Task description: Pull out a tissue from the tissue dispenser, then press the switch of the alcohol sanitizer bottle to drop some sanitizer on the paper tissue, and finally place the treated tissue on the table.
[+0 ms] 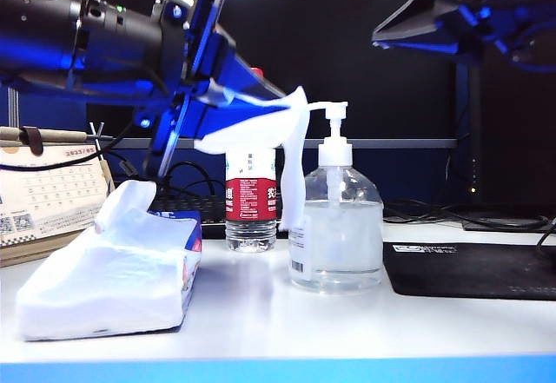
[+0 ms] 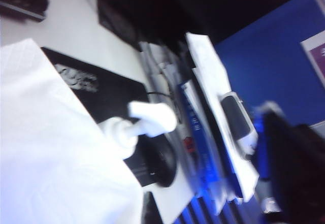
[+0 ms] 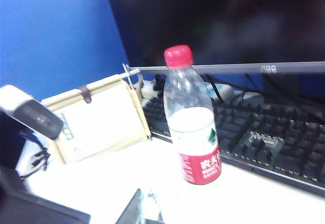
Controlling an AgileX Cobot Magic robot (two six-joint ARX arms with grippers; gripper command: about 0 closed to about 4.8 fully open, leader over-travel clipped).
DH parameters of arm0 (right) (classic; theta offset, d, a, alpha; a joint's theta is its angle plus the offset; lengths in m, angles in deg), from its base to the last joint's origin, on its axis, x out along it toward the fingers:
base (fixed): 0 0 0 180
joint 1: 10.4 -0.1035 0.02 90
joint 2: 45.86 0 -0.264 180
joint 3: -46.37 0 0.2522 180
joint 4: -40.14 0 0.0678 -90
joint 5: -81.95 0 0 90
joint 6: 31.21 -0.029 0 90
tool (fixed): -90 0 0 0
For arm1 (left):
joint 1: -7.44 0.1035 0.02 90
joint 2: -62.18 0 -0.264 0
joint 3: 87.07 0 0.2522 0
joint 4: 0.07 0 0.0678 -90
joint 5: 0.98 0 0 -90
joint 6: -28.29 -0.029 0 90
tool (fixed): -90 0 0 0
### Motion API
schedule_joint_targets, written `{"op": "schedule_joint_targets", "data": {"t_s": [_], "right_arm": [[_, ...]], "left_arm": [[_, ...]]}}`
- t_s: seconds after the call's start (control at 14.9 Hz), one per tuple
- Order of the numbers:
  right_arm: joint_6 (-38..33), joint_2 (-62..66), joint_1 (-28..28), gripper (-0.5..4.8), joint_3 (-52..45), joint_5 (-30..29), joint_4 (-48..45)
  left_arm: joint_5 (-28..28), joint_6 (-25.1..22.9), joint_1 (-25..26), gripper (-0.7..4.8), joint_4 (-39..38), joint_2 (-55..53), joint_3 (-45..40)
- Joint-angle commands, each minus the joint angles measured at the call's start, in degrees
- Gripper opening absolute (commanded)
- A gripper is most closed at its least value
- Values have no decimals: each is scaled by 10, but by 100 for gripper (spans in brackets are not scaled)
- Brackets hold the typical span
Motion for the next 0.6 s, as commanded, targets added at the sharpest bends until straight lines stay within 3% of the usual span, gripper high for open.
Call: {"op": "schedule_joint_targets", "data": {"t_s": [0.07,0.6], "right_arm": [[0,21,-1,-5,10,-4,-28],[-11,114,-1,-5,111,-41,7]], "left_arm": [[-16,2,-1,-5,18,-3,16],[-13,6,-16,-5,48,-29,16]]}}
